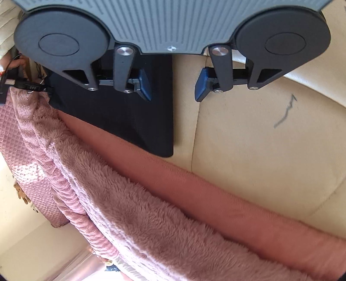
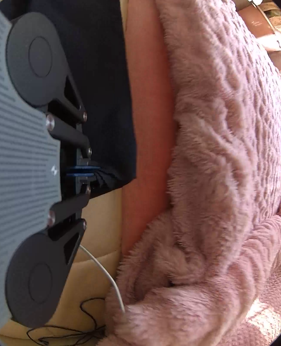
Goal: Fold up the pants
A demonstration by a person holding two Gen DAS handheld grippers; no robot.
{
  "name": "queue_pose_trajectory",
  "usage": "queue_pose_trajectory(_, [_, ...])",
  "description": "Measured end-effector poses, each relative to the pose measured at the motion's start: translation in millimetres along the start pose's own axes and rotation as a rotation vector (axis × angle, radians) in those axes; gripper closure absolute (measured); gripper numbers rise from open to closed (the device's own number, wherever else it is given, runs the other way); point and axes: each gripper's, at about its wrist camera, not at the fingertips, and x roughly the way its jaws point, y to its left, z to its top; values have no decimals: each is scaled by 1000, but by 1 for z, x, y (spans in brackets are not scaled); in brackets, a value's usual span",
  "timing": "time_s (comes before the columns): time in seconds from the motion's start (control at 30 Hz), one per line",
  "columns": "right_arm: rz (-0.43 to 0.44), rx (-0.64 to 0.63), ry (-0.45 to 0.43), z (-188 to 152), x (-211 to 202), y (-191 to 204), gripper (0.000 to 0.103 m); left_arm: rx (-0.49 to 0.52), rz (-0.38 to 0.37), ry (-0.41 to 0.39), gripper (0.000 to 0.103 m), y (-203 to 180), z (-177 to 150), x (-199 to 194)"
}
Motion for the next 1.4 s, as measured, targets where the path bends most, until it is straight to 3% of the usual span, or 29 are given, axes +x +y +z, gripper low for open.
queue_pose_trajectory(0.03, [-22,-12,1,-3,2,0,96,-1,1,-9,48,-1,-2,0])
queue_pose_trajectory(0.1, [-96,-44,-17,-7,0,-1,59,-13,-14,-3,46,-1,-4,-1])
queue_pose_trajectory(0.13, [-115,-45,-18,-8,-2,-3,58,-26,-26,3,42,0,-5,-2])
queue_pose_trajectory(0.2, [-89,0,-29,-11,-10,-11,60,-67,-58,27,41,1,-8,-2])
queue_pose_trajectory(0.27, [-8,81,-49,-16,-19,-24,60,-107,-100,57,39,2,-15,-2])
queue_pose_trajectory(0.4, [98,213,-26,-33,-13,-40,52,-131,-104,66,43,-5,-29,0])
queue_pose_trajectory(0.43, [98,223,-21,-37,-11,-41,53,-113,-86,63,51,-9,-31,0])
queue_pose_trajectory(0.47, [99,232,-17,-41,-9,-41,55,-94,-62,63,68,-13,-33,0])
queue_pose_trajectory(0.53, [113,253,-19,-48,-9,-38,61,-56,14,69,89,-19,-34,-1])
queue_pose_trajectory(0.57, [119,259,-16,-52,-10,-36,63,-58,15,73,92,-17,-35,-2])
queue_pose_trajectory(0.83, [172,268,32,-86,-35,-7,68,-15,123,108,95,1,-29,-34])
queue_pose_trajectory(1.17, [332,270,110,-191,-93,72,67,133,312,206,95,53,-41,-107])
queue_pose_trajectory(1.27, [351,256,73,-210,-109,89,64,136,340,219,94,66,-43,-116])
queue_pose_trajectory(1.4, [358,273,-31,-212,-130,91,63,118,318,209,89,75,-44,-120])
